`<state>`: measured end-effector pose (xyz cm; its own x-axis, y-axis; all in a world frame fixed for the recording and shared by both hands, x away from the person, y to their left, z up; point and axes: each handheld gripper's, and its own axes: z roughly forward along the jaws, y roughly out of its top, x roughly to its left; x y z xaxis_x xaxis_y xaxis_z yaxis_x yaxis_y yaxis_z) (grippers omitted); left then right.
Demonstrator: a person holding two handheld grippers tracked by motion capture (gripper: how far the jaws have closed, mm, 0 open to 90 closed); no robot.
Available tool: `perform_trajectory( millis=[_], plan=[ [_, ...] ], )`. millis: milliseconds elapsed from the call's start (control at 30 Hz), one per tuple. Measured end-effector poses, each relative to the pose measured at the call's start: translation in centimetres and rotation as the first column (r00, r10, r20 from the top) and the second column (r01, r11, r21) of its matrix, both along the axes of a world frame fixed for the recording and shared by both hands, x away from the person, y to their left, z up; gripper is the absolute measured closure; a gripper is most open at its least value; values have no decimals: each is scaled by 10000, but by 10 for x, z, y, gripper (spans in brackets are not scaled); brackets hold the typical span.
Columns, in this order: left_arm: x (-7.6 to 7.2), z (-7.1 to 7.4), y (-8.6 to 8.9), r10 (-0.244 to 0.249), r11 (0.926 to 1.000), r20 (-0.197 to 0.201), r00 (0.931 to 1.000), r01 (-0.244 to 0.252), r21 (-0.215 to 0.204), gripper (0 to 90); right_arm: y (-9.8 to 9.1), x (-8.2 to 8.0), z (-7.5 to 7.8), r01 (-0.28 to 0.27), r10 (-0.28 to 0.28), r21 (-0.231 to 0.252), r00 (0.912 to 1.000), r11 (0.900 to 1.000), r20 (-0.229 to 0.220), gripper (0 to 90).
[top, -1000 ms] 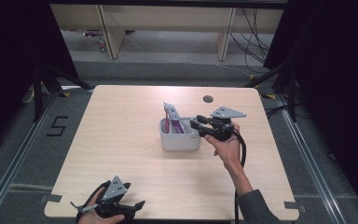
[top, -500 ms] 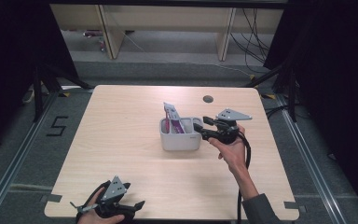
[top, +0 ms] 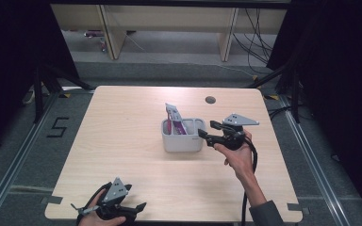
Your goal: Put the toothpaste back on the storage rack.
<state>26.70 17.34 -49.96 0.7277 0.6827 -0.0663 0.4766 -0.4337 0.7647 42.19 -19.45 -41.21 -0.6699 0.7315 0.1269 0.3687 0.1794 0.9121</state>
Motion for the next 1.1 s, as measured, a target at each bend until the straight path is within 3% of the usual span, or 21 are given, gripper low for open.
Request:
perform_trajectory(
  millis=[33, 100, 133, 167, 233, 267, 333, 400, 433, 500, 667, 800, 867, 900, 1000, 1100],
  plan=[
    [0, 0, 0, -16, 10000, 1, 10000, 16, 7, 184, 0, -1, 0, -67, 68, 90, 9999, 9999, -130, 347],
    [0, 0, 0, 3, 10000, -1, 10000, -3, 21, 184, -1, -2, 0, -34, 34, 77, 10000, 10000, 45, 338],
    [0, 0, 0, 9, 10000, 16, 10000, -9, 32, 184, -1, -5, 0, -24, 28, 192, 9998, 9998, -189, 332],
    [0, 0, 0, 9, 10000, 16, 10000, -9, 32, 184, -3, -6, 1, -48, 49, 30, 9996, 10000, -261, 324],
    [0, 0, 0, 4, 10000, 4, 10000, -4, 12, 184, -3, -8, 0, -19, 25, 168, 9994, 9999, -337, 313],
    [0, 0, 1, -18, 10000, -17, 10000, 18, 17, 184, -5, -7, 0, -90, 90, 19, 9999, 10000, -59, 312],
    [0, 0, 0, 1, 10000, 13, 10000, -1, 23, 183, -7, -11, 1, -138, 140, 94, 9996, 9999, -252, 306],
    [0, 1, 1, -8, 10000, 19, 10000, 8, 40, 183, -9, -12, 1, -200, 200, 76, 9998, 9998, -77, 300],
    [0, 0, 1, -2, 10000, 29, 10000, 1, 48, 183, -10, -15, 1, -130, 133, 83, 9994, 9999, -316, 296],
    [0, 0, 1, -11, 10000, -21, 10000, 11, 26, 183, -10, -16, 0, -191, 192, 40, 9996, 9998, -218, 292],
    [0, 1, 1, -18, 10000, 29, 10000, 18, 44, 183, -18, -24, -5, -123, 110, -236, 9984, 9996, -548, 265],
    [0, 1, 1, -29, 10000, 33, 10000, 29, 61, 183, -21, -29, -7, -98, 100, 31, 9970, 9999, -767, 253],
    [0, 0, 0, 9, 10000, 32, 10000, -9, 23, 183, -24, -32, -8, -95, 93, -26, 9972, 10000, -748, 246],
    [0, 0, 0, 13, 10000, 23, 10000, -13, 23, 183, -26, -32, -9, -124, 112, -239, 9986, 9996, -514, 241],
    [0, 0, 0, -31, 10000, -13, 10000, 31, 16, 183, -30, -39, -12, 0, -19, -212, 9962, 9998, -874, 225],
    [0, 0, 0, -12, 10000, 12, 10000, 12, 14, 183, -32, -41, -15, 12, -31, -220, 9964, 9998, -851, 221]
  ],
)
